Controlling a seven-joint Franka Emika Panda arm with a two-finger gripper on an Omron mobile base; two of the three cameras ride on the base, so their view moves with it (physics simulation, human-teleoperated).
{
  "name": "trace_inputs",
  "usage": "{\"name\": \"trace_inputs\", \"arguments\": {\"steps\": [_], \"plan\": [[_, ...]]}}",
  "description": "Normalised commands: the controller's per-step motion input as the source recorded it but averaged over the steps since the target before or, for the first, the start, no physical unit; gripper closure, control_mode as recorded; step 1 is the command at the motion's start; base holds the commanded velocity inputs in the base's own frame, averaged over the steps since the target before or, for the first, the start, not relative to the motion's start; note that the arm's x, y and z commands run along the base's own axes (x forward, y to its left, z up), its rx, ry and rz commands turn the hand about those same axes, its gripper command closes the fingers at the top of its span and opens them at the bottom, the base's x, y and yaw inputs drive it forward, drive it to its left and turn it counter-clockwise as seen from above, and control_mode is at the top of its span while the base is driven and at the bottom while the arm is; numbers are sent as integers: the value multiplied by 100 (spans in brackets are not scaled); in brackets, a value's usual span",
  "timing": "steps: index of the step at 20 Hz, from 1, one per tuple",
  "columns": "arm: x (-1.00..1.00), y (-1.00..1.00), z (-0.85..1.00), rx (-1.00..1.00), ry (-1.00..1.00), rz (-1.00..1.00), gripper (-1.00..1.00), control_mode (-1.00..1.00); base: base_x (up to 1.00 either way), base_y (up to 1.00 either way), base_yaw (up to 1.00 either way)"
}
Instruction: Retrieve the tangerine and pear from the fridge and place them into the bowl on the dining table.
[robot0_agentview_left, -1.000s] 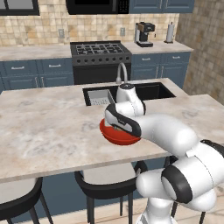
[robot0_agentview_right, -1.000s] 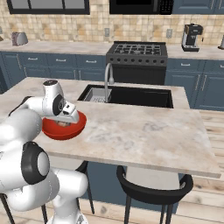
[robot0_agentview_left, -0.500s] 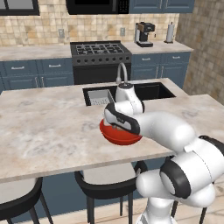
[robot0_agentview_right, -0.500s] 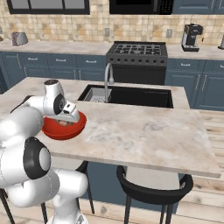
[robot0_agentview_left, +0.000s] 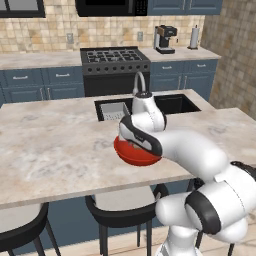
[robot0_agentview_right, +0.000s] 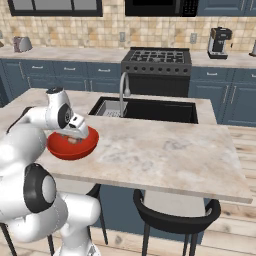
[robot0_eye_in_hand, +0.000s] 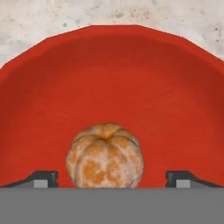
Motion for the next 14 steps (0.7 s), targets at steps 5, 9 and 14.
{"name": "trace_inputs", "arguments": {"steps": [5, 9, 14], "plan": [[-91, -12, 86, 0, -17, -9, -100, -100, 0, 0, 0], [-100, -16, 99, 0, -19, -9, -100, -100, 0, 0, 0], [-100, -25, 98, 0, -13, -3, -100, -100, 0, 0, 0]]}}
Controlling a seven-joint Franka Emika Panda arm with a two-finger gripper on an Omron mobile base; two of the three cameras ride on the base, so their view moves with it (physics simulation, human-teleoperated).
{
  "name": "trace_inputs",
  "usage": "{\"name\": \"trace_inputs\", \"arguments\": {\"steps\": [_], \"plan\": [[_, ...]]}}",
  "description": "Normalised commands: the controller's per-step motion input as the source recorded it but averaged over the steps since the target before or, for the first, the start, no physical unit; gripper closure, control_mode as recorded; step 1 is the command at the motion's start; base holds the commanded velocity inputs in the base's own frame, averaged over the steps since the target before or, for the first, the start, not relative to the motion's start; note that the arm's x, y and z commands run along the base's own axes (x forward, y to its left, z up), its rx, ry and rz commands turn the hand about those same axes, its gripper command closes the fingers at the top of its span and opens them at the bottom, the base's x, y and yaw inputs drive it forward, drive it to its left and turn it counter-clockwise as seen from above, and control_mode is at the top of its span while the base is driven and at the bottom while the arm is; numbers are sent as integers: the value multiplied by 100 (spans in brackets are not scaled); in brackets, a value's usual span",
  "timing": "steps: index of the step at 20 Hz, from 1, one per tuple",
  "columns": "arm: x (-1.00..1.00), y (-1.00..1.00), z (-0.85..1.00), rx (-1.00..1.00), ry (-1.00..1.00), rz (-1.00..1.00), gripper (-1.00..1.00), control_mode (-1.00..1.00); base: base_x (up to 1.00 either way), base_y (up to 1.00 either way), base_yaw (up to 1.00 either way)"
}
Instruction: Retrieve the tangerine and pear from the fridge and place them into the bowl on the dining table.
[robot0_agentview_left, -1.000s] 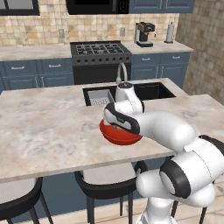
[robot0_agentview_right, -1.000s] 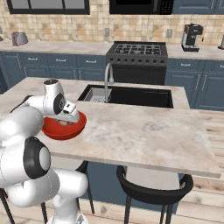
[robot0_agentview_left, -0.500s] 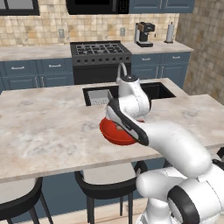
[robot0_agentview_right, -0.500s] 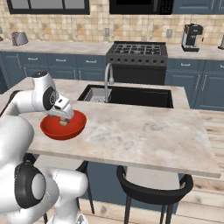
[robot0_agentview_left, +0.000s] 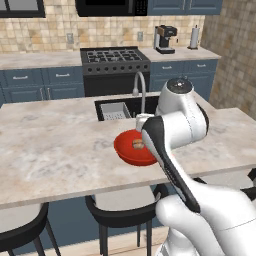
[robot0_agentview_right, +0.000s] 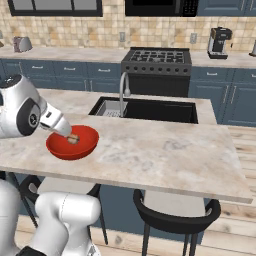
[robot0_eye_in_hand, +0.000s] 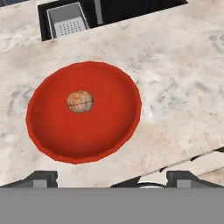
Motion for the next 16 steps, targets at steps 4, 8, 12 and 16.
{"name": "trace_inputs", "arguments": {"steps": [4, 8, 12, 16], "plan": [[-100, -27, 100, 0, -9, 0, -100, -100, 0, 0, 0], [-100, -22, 100, 2, -7, 1, -100, -100, 0, 0, 0], [-100, -19, 74, 0, -4, 10, -100, -100, 0, 0, 0], [-98, -38, 31, 0, 0, 16, -100, -100, 0, 0, 0]]}}
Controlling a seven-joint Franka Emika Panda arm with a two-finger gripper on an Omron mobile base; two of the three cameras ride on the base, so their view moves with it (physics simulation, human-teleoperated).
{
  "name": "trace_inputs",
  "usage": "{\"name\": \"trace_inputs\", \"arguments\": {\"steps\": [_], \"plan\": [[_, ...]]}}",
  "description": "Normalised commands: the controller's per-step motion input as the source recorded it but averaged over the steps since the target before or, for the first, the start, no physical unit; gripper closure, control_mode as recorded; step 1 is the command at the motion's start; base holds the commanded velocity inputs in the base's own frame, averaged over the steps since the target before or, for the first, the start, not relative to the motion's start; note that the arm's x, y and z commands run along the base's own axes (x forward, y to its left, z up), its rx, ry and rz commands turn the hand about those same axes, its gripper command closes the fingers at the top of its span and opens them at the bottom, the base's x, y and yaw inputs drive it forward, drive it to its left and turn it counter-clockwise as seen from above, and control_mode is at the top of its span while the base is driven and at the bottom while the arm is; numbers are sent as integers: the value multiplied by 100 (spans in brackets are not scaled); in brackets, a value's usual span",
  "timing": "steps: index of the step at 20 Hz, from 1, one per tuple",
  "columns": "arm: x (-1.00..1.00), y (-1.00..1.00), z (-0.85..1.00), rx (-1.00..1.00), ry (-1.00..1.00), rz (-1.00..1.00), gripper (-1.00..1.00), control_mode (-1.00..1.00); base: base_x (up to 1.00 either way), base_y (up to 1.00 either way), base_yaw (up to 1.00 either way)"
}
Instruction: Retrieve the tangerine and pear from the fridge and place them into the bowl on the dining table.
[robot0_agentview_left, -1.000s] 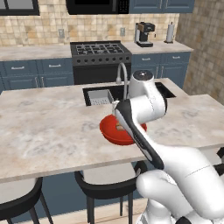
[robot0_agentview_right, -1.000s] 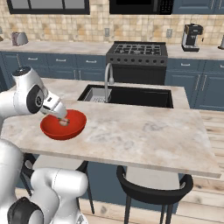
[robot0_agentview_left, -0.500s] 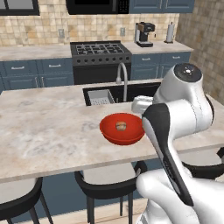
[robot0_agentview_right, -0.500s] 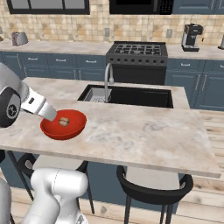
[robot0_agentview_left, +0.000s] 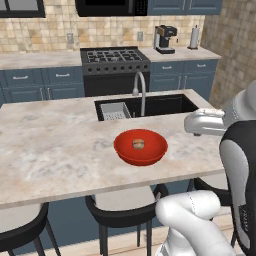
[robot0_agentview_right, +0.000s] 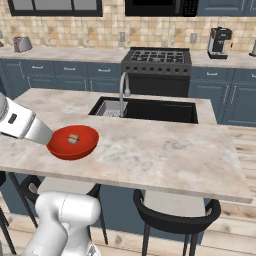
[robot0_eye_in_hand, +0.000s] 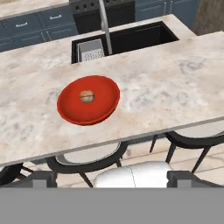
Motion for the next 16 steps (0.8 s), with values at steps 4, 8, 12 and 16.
{"name": "trace_inputs", "arguments": {"steps": [4, 8, 12, 16], "plan": [[-69, -30, 1, 0, 0, 16, -100, -100, 0, 0, 0], [-26, -4, 0, 0, -2, 16, -100, -100, 0, 0, 0], [-6, 0, -1, 0, -13, 12, -100, -100, 0, 0, 0], [0, 0, -9, 0, -16, 6, -100, -100, 0, 0, 0]]}}
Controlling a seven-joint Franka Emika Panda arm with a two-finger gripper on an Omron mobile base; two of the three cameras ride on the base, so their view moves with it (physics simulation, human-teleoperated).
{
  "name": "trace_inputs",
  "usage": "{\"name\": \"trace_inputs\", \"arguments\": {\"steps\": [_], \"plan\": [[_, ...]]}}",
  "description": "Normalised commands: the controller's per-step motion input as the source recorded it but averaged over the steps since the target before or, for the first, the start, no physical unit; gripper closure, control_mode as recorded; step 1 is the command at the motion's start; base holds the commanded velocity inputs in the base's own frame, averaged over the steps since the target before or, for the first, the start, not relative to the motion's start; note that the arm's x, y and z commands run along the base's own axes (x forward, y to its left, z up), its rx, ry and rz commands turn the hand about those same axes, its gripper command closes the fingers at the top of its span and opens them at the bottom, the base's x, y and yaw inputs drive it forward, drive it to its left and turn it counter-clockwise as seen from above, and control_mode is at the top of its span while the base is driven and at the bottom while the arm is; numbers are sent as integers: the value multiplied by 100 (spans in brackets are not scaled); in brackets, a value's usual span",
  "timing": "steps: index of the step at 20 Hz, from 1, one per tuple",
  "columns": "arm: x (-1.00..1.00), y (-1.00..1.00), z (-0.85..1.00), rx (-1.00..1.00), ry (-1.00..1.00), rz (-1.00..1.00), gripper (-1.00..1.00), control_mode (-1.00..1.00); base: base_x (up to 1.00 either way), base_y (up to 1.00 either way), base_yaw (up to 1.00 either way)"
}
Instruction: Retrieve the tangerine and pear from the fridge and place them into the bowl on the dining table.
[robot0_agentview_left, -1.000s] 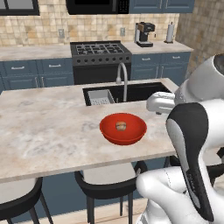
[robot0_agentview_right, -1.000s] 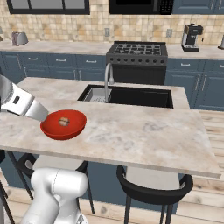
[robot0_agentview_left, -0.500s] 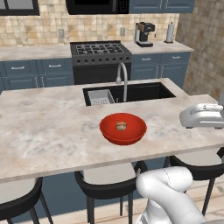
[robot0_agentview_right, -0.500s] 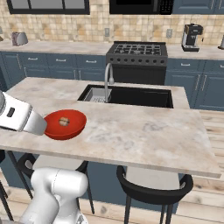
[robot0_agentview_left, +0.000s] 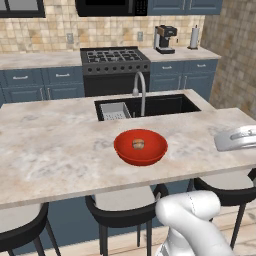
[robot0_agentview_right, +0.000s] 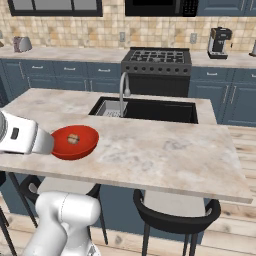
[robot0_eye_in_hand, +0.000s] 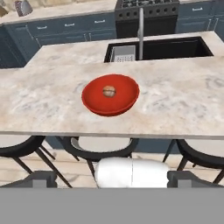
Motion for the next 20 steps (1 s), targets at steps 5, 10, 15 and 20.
{"name": "trace_inputs", "arguments": {"steps": [5, 10, 15, 20], "plan": [[0, 7, -12, 0, -14, 2, -100, -100, 0, 0, 0], [0, 3, -2, 0, -1, 0, -100, 100, 0, 10, 0], [0, 0, 0, 0, 0, 0, -100, 100, -1, 3, 0], [0, 0, 0, 0, 0, 0, -100, 100, -20, 4, 2]]}}
